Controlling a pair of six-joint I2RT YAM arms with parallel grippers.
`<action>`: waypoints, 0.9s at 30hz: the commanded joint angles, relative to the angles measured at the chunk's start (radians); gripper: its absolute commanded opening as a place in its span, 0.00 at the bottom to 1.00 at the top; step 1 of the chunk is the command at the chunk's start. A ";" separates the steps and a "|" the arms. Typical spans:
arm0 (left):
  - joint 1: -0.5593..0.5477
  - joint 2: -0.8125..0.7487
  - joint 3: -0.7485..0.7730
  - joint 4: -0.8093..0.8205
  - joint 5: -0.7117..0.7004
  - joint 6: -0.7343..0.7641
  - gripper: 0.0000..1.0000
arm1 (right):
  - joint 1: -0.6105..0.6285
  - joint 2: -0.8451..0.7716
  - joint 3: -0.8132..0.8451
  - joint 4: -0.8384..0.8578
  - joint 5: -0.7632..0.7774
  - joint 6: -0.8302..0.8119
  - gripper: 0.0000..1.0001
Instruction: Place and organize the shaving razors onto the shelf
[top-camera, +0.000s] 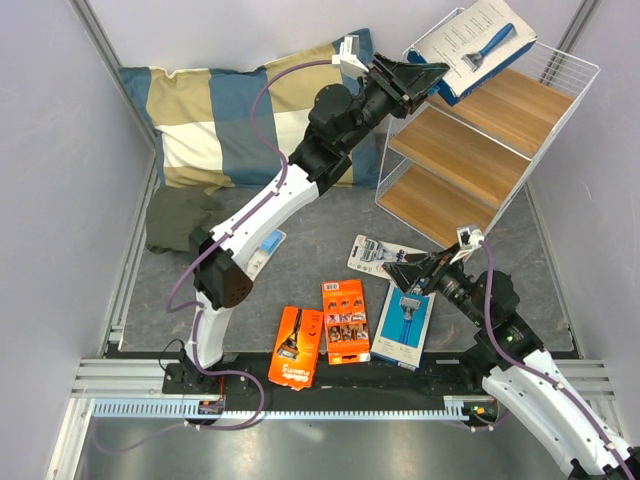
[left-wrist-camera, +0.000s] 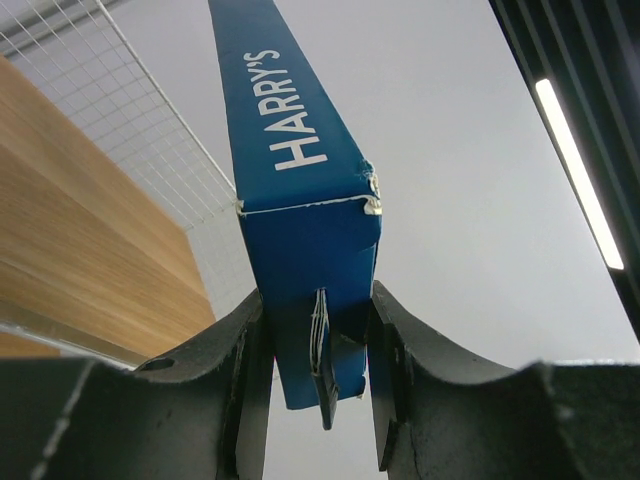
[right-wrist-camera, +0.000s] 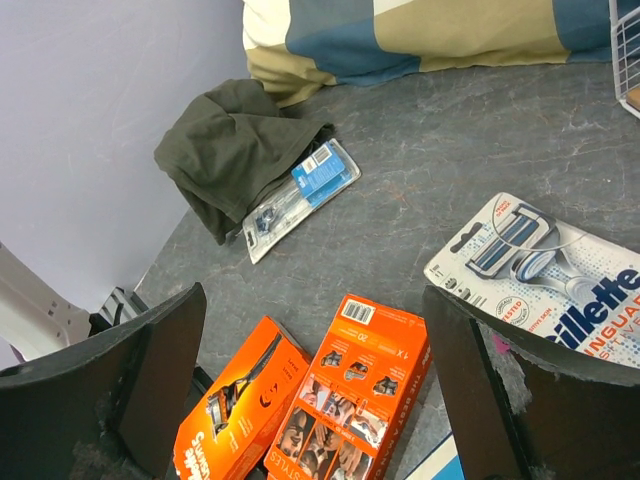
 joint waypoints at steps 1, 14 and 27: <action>-0.006 0.012 0.088 -0.001 -0.095 0.001 0.02 | 0.002 -0.013 -0.013 0.002 0.003 0.005 0.98; -0.006 0.094 0.147 -0.068 -0.128 -0.043 0.02 | 0.003 -0.028 -0.013 -0.045 -0.006 0.004 0.98; -0.005 0.026 0.016 -0.091 -0.240 -0.027 0.09 | 0.003 -0.044 -0.011 -0.070 -0.011 -0.002 0.98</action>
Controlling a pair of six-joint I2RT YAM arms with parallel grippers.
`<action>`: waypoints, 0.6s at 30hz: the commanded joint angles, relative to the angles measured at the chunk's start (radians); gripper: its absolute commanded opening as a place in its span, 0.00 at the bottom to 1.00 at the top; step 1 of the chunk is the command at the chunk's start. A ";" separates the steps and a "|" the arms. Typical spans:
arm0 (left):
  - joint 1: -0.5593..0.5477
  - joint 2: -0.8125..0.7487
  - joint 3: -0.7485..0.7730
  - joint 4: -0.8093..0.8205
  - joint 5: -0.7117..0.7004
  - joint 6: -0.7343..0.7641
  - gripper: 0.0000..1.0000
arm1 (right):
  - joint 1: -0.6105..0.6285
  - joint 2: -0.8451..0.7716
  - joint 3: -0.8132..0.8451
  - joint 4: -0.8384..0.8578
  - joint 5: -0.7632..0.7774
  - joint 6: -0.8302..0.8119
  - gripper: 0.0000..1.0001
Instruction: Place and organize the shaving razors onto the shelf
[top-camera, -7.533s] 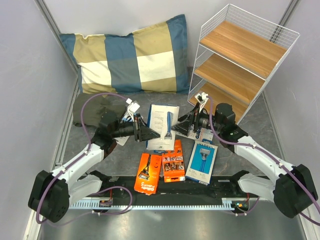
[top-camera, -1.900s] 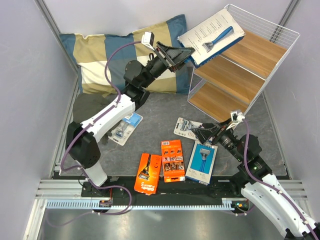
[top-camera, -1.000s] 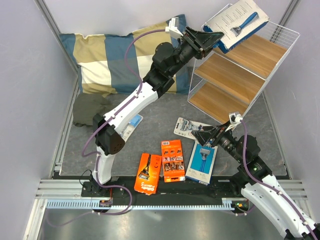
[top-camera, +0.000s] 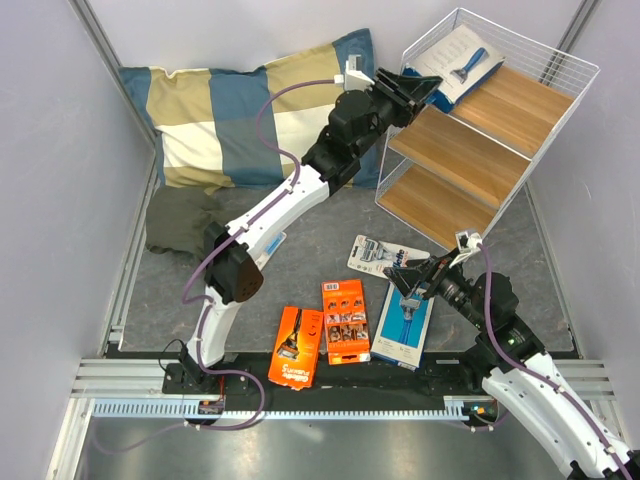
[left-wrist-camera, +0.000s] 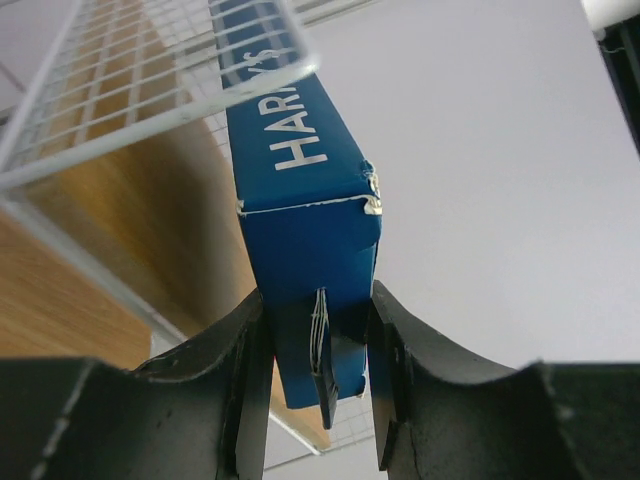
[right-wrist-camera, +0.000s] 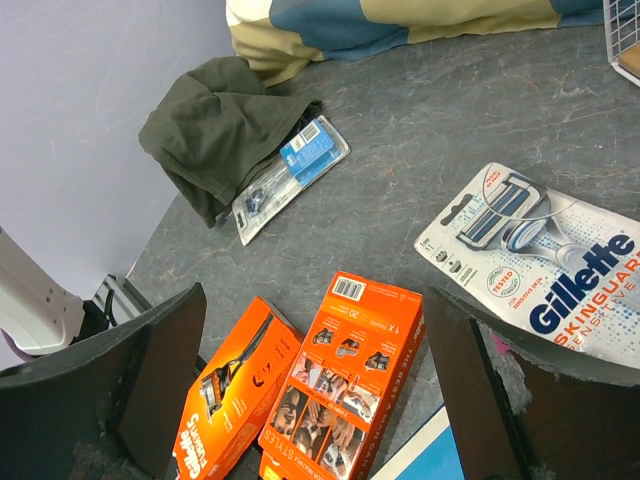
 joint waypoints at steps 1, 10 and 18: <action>-0.003 -0.081 -0.055 0.036 -0.099 -0.011 0.11 | 0.003 -0.014 -0.001 0.002 -0.008 -0.005 0.98; -0.001 -0.092 -0.056 0.053 -0.099 0.065 0.36 | 0.003 -0.025 0.001 -0.015 -0.016 -0.004 0.98; -0.001 -0.116 0.000 -0.079 -0.063 0.177 0.71 | 0.003 -0.043 -0.004 -0.030 -0.011 -0.001 0.98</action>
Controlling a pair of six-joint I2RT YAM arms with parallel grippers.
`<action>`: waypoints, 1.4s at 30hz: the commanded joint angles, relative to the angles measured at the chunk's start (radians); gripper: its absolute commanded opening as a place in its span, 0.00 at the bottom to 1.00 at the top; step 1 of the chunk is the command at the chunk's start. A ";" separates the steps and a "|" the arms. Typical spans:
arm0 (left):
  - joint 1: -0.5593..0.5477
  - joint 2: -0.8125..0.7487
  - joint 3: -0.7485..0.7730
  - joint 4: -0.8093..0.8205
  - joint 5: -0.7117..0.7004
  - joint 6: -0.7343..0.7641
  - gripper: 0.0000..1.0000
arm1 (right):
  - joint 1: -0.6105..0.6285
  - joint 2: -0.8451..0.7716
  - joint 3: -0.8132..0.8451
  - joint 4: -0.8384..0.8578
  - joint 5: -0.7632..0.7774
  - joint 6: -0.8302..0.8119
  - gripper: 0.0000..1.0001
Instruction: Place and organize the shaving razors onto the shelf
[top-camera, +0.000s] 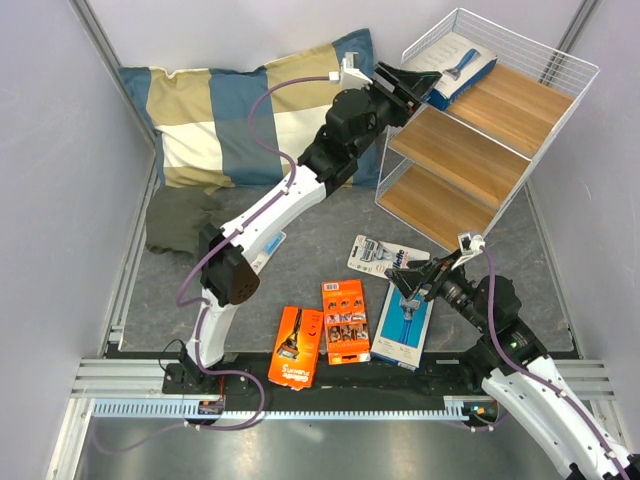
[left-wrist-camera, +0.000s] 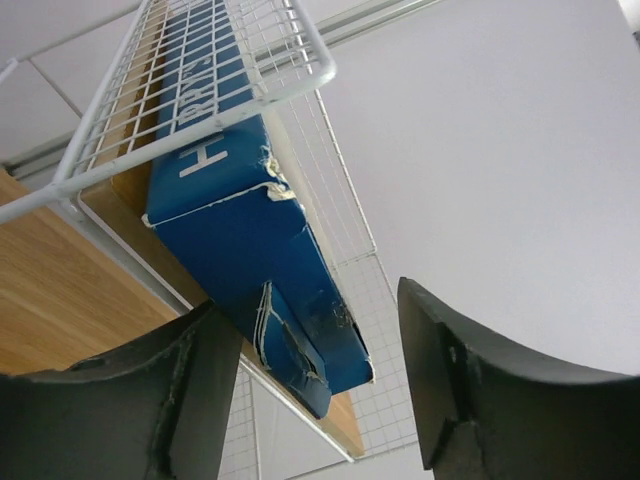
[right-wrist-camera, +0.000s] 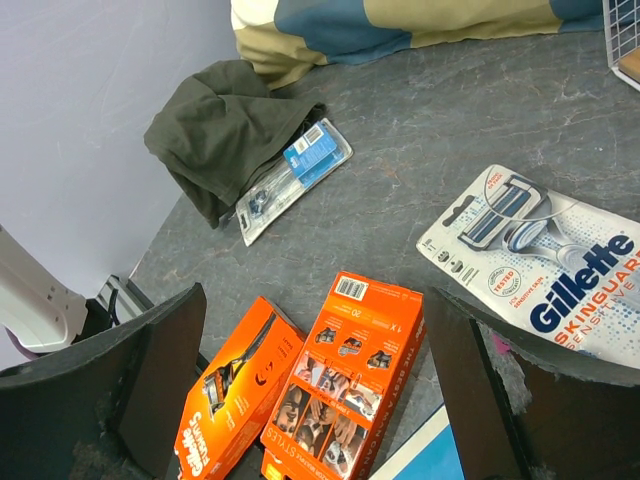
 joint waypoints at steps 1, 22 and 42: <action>0.001 -0.086 0.051 -0.073 -0.007 0.110 0.74 | 0.003 -0.010 -0.004 -0.006 -0.011 -0.002 0.98; -0.001 -0.209 0.006 -0.280 0.107 0.257 0.99 | 0.003 -0.031 -0.024 -0.013 -0.011 0.012 0.98; -0.003 -0.213 -0.123 -0.116 0.139 0.277 0.31 | 0.003 -0.036 -0.050 0.003 -0.006 0.012 0.98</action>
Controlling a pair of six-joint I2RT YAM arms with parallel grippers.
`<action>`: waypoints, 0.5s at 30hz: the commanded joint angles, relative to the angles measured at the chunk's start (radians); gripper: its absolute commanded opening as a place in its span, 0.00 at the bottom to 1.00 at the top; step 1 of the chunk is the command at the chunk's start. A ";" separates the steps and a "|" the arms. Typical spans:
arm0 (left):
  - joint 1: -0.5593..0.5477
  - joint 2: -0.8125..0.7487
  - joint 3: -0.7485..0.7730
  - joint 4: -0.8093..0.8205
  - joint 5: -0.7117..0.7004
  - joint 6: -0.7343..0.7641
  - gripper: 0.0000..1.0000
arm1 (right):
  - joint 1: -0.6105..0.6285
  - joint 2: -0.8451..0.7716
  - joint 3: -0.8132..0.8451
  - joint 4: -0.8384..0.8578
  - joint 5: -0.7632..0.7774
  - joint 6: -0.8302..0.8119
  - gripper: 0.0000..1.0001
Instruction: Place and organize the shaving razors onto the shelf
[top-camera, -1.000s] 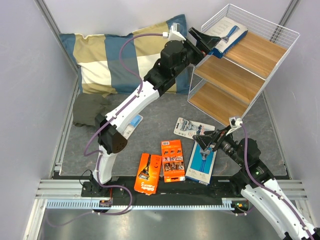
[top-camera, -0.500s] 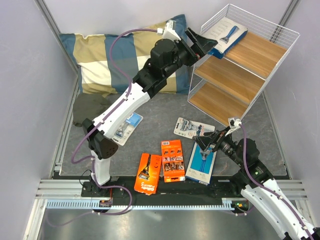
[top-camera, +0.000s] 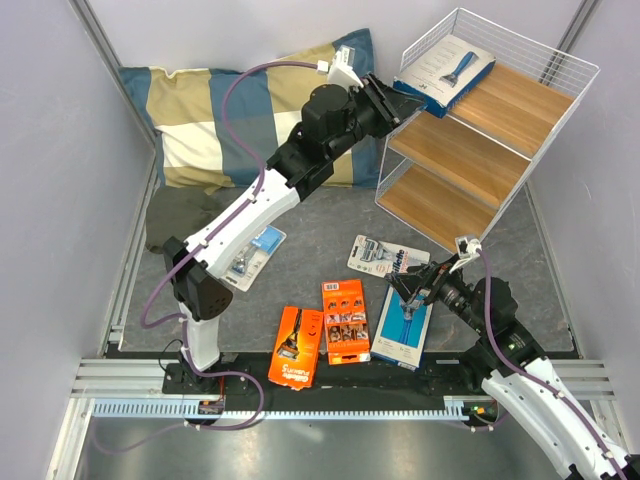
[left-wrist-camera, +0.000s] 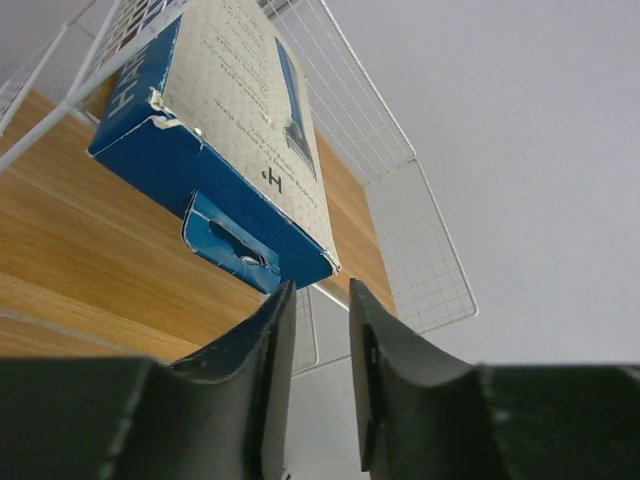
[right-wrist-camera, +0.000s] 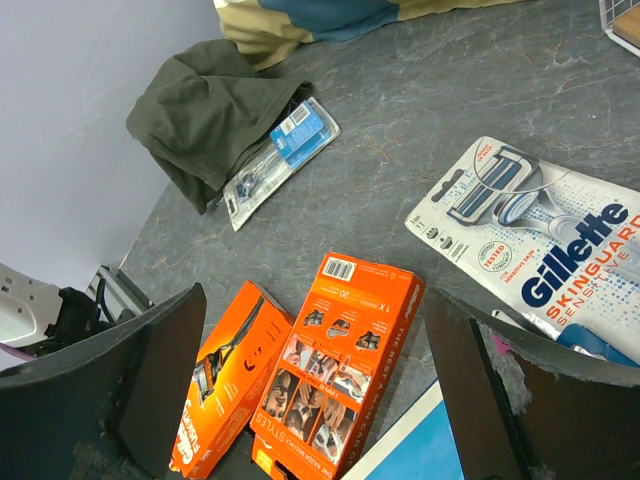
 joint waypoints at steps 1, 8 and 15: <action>-0.001 0.018 0.024 0.109 0.018 0.036 0.29 | 0.003 -0.014 -0.011 0.026 -0.006 0.007 0.98; -0.003 0.102 0.114 0.109 0.046 0.019 0.23 | 0.003 -0.015 -0.012 0.024 -0.003 0.000 0.98; -0.002 0.160 0.162 0.142 0.055 -0.013 0.22 | 0.001 -0.020 -0.008 0.014 -0.005 -0.003 0.98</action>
